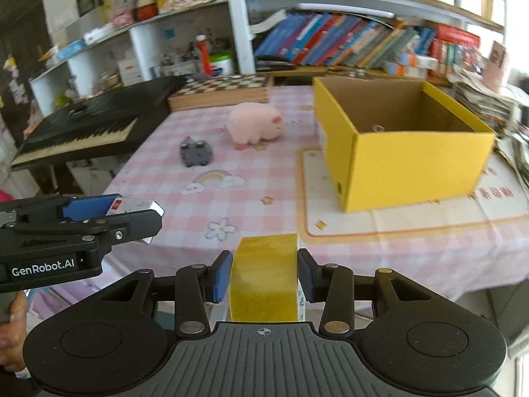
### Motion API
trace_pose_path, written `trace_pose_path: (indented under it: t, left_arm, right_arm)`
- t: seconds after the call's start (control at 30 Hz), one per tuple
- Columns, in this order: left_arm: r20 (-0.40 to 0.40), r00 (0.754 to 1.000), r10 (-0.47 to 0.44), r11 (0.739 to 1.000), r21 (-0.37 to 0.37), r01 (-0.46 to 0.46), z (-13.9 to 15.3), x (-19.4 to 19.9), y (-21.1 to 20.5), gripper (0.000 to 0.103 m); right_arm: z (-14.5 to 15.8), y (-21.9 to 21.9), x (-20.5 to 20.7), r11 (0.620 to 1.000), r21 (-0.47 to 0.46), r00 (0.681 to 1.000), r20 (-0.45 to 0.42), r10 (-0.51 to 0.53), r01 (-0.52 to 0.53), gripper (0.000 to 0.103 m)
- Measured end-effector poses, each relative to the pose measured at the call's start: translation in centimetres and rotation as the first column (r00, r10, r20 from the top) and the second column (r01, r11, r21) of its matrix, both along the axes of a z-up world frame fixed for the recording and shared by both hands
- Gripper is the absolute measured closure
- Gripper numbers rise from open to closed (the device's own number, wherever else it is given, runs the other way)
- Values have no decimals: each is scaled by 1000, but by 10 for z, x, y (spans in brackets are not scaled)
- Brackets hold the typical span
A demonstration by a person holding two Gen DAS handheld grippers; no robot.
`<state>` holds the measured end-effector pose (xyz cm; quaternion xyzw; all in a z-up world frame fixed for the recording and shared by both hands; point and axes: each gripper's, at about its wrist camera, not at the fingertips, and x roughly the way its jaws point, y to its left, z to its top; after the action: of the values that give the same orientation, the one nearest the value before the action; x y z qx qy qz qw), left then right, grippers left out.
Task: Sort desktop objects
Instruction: 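Lift the tape roll in the right tool while the left tool carries the staple box to the box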
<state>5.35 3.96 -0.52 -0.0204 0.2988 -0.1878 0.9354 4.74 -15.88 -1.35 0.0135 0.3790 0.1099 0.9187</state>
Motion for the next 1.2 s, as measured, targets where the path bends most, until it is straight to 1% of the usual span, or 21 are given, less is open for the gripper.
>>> trace_pose_path:
  t: [0.3,0.5,0.87,1.07,1.2]
  left_arm:
    - [-1,995,-102,995,-2,102,-1,8,-36,48]
    - [0,988,-153,988,8,153,1,15,-67,48]
    - [1,980,-199,980,14,199,6,37,-128,48]
    - [7,978,-206,978,24,206,9,49,-161,48]
    - [28,980,-199,980,28,198,15,56,-178,48]
  right_arm:
    - [-1,-35,-8,995,4,995,-9,-99,99,62]
    - [-1,-61,-7,990,11,990,-10,-138,138,62]
    - [2,-119,10,985,15,985,-17,-173,174,62]
    - [2,-152,25,986,23,986,-19,-166,167,62]
    - [5,-169,38,989,31,989,-6,-147,147,62]
